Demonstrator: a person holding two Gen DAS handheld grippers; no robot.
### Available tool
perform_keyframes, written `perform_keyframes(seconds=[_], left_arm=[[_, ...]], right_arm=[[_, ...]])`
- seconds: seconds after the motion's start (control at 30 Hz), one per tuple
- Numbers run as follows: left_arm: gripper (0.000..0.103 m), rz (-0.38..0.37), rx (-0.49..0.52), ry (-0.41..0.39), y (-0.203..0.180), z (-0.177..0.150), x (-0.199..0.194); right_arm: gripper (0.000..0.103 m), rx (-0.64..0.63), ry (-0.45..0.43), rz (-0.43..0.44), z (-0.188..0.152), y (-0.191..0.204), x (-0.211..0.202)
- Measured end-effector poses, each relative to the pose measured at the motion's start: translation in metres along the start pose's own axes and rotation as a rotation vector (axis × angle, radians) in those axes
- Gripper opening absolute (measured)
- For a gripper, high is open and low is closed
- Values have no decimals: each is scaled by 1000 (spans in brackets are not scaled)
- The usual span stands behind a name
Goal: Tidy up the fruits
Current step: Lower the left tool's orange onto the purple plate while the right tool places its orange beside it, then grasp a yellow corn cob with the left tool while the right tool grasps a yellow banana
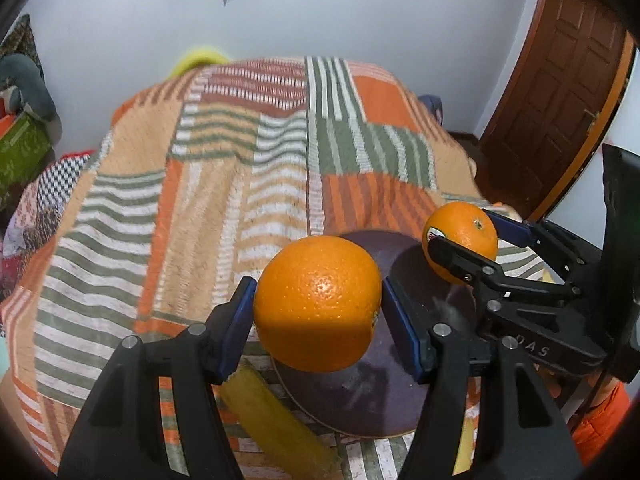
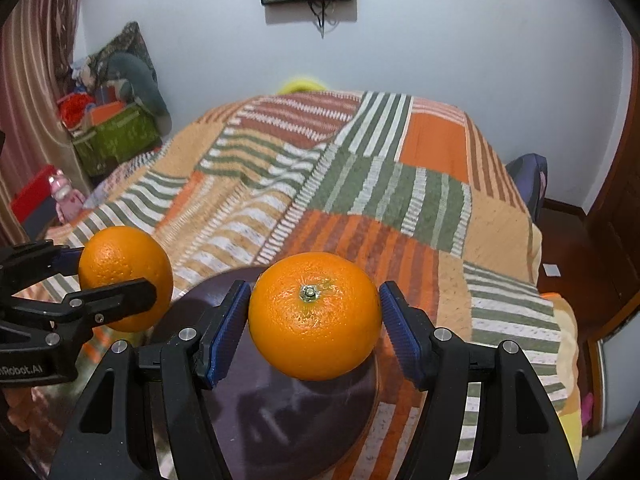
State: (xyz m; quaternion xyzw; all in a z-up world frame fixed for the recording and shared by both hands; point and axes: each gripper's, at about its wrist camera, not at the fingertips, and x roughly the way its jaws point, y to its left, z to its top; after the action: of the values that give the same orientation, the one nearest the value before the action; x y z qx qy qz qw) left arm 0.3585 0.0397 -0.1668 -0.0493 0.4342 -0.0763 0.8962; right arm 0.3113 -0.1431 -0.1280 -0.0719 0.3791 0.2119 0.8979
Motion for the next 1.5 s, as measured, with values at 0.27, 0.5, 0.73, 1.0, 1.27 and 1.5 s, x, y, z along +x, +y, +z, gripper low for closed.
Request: perform_keyframes(seconds=[0.27,0.5,0.73,1.0,1.27,1.5], left_arm=[[63,-2,-27,98,7,-5,37],[63,12,-37,127,11,-8,55],[64,-22,-86,123,19,-7,54],[74,15,-67,36,20,-5,16],[75,16,-25,1,13,-27,-40],[80,15,21,-24,-4,-56,-86]], right_arm=[[63,-20,87,7,-7,-3,29],[63,-76,117,-8,-12,5,40],[66,-68,123,8,-11,4,40],[85,-61,68,6,-6,6,10],[103,-92,-7,-14,-17,14,-45],[103,-78,-29,-41,-37,21,-87]])
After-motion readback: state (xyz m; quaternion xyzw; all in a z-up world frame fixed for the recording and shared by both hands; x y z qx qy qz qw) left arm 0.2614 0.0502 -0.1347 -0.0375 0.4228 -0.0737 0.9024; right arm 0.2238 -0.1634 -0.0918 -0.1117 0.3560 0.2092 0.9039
